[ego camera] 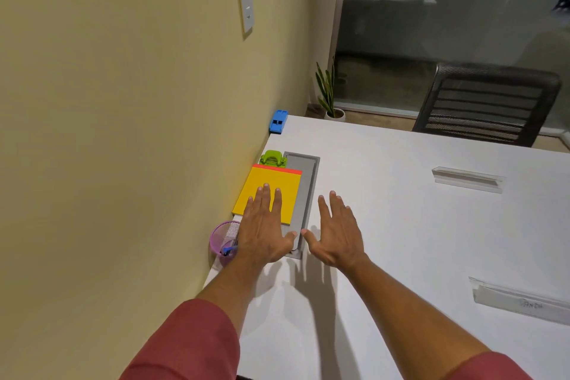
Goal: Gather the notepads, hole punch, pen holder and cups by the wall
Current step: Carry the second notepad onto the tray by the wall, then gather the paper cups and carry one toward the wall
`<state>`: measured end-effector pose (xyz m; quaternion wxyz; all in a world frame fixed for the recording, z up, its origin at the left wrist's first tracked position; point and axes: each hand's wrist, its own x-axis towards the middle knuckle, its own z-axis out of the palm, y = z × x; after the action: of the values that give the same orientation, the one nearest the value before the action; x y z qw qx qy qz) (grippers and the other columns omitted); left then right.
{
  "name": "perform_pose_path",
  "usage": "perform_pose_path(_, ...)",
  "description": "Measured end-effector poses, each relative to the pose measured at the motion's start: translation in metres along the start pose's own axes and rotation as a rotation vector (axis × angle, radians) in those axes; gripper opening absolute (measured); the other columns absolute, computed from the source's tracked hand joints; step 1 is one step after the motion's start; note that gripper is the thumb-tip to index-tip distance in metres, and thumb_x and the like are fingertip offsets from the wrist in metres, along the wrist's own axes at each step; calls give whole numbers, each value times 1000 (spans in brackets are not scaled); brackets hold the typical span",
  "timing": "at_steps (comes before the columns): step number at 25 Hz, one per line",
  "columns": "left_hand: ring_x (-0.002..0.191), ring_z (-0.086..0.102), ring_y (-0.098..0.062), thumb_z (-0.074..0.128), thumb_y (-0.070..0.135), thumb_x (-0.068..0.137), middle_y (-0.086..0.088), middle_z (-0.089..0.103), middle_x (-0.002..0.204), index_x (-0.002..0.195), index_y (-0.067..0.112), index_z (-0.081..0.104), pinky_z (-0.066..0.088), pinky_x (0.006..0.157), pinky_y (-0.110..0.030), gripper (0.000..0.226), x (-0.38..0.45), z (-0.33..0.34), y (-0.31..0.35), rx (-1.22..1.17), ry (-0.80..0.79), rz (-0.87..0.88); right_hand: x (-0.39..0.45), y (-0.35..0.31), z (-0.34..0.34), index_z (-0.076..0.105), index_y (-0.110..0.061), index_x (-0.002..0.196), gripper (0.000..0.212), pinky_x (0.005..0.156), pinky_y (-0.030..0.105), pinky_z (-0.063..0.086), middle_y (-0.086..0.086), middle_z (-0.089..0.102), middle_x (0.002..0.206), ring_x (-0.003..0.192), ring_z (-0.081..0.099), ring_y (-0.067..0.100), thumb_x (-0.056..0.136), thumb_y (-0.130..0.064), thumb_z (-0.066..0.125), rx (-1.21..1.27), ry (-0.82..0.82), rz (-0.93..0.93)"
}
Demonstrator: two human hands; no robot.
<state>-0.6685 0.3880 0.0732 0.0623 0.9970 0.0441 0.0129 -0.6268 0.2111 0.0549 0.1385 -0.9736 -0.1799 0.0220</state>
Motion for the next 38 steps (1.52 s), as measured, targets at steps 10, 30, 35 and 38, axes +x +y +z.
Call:
perform_pose_path(10,152,-7,-29,45,65,85,-14,-6,164,156,13,-3,-1,123,-43,100,-132,-1,9,6,57,-116,-104,-22,-1,3,-15,157,90,122,42,0,13,-3,165,152,-4,27,88,-64,36,48,-29,-103)
perform_pose_path(30,148,21,-31,55,60,79,-13,10,164,155,18,4,27,117,-40,101,-244,31,-58,-185,-74,-403,-165,-141,63,32,-17,150,67,116,40,28,6,37,156,143,34,26,93,-52,43,251,-262,-55)
perform_pose_path(35,142,31,-29,59,35,83,-11,16,160,155,17,4,33,112,-39,93,-240,40,-73,-330,-132,-451,-152,-175,75,62,-11,124,38,90,32,45,8,66,126,113,61,24,96,-35,51,459,-225,132)
perform_pose_path(38,143,29,-28,59,30,85,-11,15,161,155,14,2,32,115,-38,91,-235,42,-81,-387,-133,-467,-141,-186,79,61,-9,126,41,94,32,46,10,67,125,112,62,26,94,-34,57,526,-205,253)
